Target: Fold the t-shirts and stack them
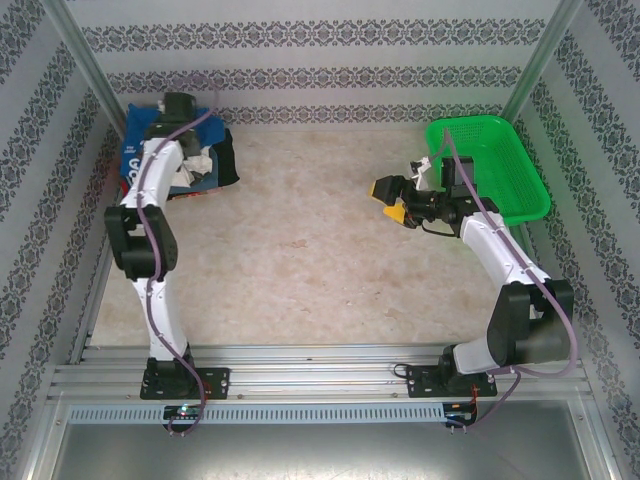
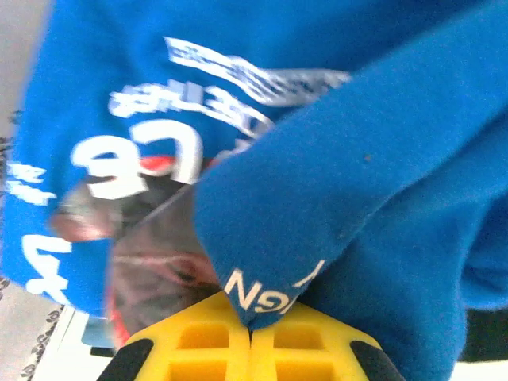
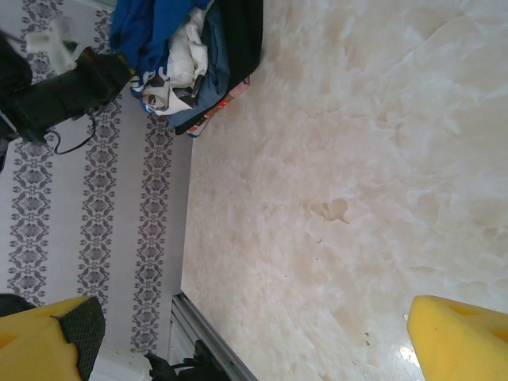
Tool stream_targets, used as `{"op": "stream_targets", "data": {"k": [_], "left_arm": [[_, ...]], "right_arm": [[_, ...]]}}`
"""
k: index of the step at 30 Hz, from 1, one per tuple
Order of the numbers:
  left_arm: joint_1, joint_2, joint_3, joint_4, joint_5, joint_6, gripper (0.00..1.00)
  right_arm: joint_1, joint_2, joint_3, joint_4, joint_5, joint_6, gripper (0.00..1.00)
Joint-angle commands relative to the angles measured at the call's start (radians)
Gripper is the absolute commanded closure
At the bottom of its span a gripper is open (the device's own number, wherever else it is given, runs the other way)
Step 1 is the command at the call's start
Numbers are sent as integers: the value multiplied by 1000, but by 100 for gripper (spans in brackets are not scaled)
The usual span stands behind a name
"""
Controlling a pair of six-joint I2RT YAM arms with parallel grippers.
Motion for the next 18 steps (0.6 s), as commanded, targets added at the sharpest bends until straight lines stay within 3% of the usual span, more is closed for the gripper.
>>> {"op": "stream_targets", "data": {"k": [1, 9, 18], "left_arm": [[49, -61, -78, 114, 116, -94, 100], [116, -134, -221, 264, 273, -243, 100], [92, -98, -280, 326, 397, -265, 100]], "right_arm": [[1, -19, -4, 30, 2, 14, 2], [22, -5, 13, 31, 15, 21, 2], [45, 8, 7, 56, 27, 39, 2]]}}
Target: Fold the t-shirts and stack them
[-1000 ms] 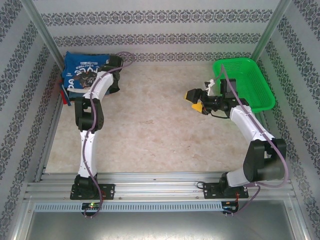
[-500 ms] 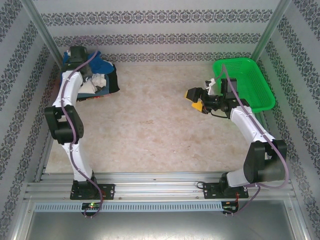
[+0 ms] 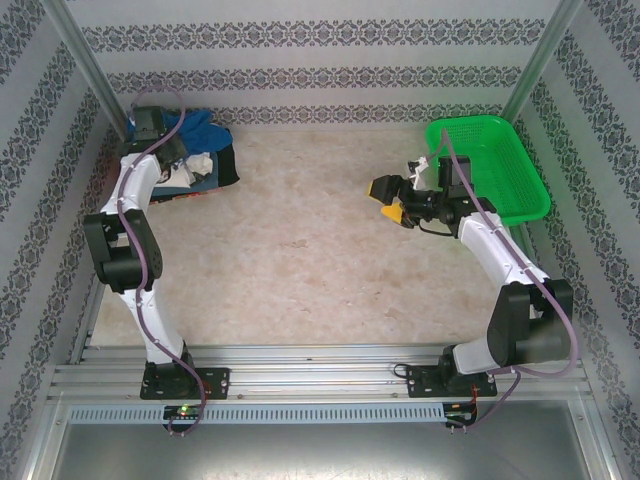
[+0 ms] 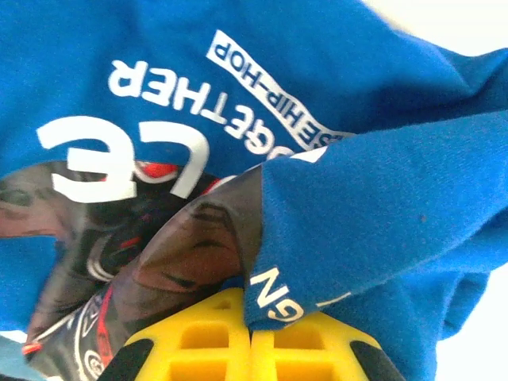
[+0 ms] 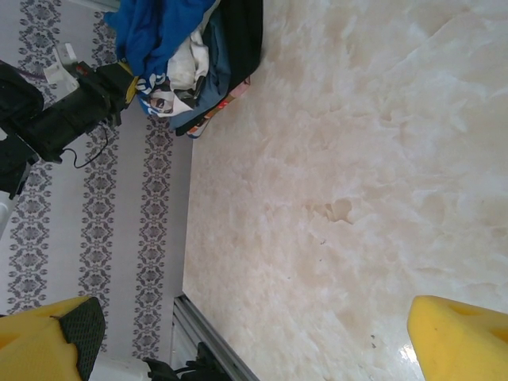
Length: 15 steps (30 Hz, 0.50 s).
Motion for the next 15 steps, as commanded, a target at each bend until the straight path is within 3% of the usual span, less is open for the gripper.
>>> {"op": "stream_targets", "data": {"k": [1, 8, 10, 13, 15], "left_arm": [[-8, -9, -54, 97, 96, -53, 100], [-29, -9, -173, 246, 247, -121, 100], [-28, -14, -215, 297, 338, -114, 98], [-29, -15, -224, 290, 456, -78, 48], [-35, -55, -238, 280, 444, -42, 32]], "right_arm": [[22, 11, 11, 41, 8, 12, 2], [54, 51, 41, 46, 22, 22, 2], [71, 76, 59, 42, 32, 22, 2], [101, 108, 88, 60, 45, 36, 2], [115, 131, 106, 79, 44, 49, 2]]}}
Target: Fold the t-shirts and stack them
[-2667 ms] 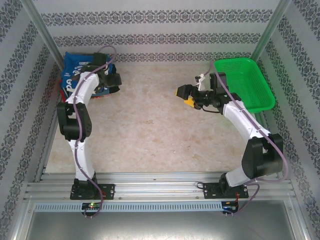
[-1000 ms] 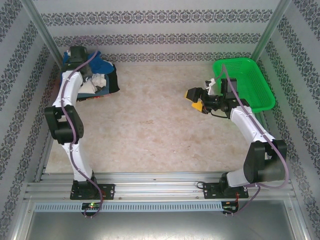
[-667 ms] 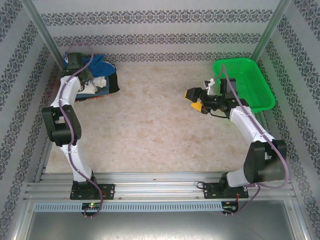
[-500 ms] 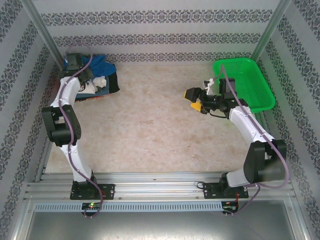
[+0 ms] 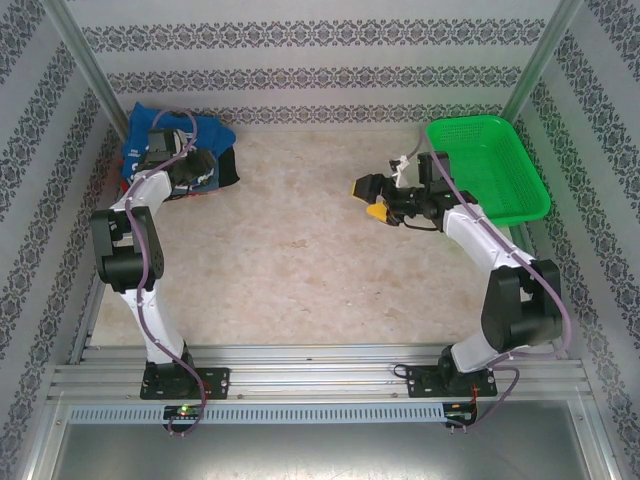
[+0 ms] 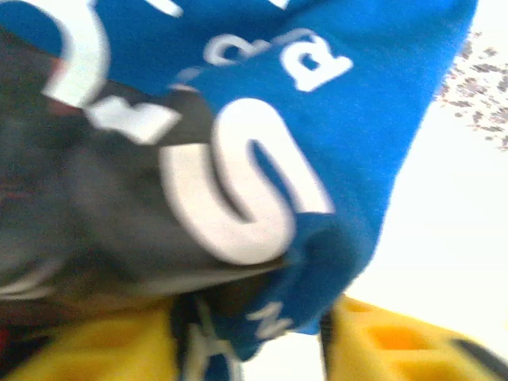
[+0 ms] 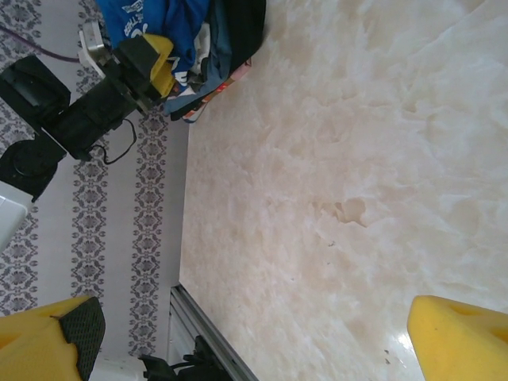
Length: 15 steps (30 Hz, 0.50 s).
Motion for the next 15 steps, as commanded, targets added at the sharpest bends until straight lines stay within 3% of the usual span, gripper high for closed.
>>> {"op": "stream_targets", "data": {"k": [1, 3, 10, 15], "left_arm": [[-18, -73, -3, 23, 60, 72, 27], [-38, -89, 73, -111, -45, 155, 18], [-165, -8, 375, -423, -423, 429, 7], [-203, 139, 583, -550, -549, 525, 4]], "right_arm": [[28, 36, 54, 45, 12, 22, 2], [37, 51, 69, 50, 9, 27, 2], [44, 64, 71, 60, -7, 28, 2], [39, 56, 68, 32, -24, 0, 2]]}}
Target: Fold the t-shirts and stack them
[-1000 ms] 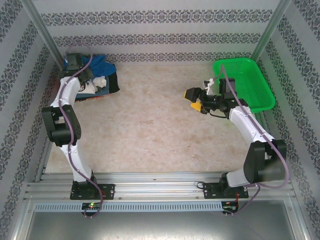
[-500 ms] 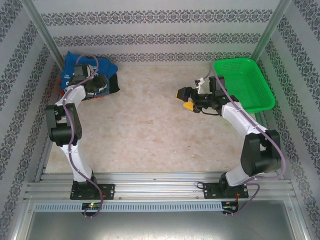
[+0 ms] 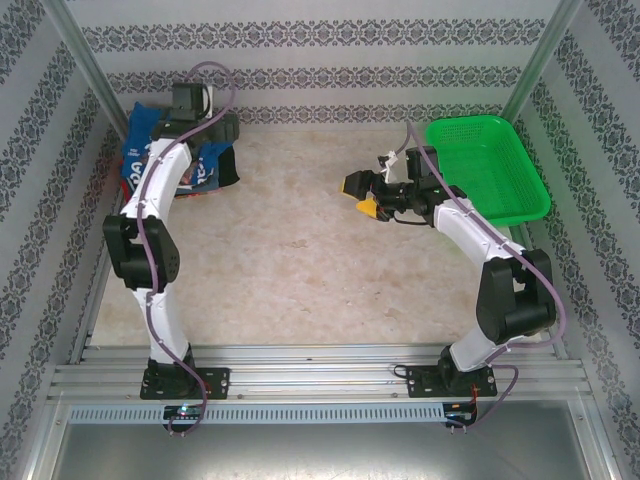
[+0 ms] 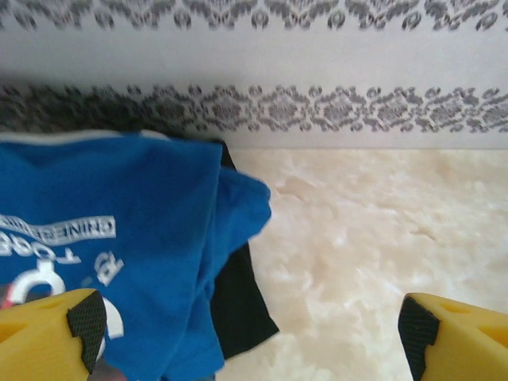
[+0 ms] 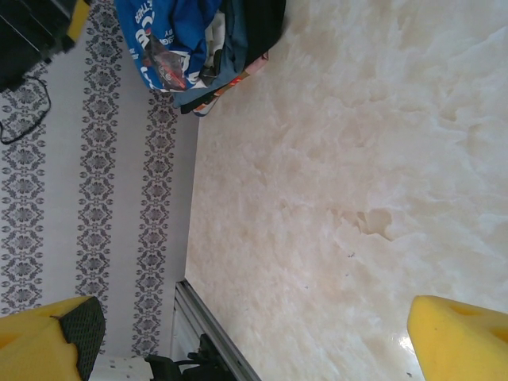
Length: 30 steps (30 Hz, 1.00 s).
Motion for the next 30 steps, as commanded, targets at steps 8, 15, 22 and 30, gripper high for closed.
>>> {"op": "stream_targets", "data": {"k": [8, 15, 22, 30], "left_arm": [[-31, 372, 428, -354, -287, 218, 1], [-40, 414, 410, -313, -250, 241, 0], [-42, 465, 401, -256, -412, 269, 1], [-32, 520, 388, -158, -534, 288, 12]], "right_arm": [[-31, -18, -11, -37, -55, -58, 2], [-48, -18, -27, -57, -68, -84, 2], [-47, -3, -29, -64, -81, -94, 2], [-49, 0, -19, -109, -88, -130, 2]]}}
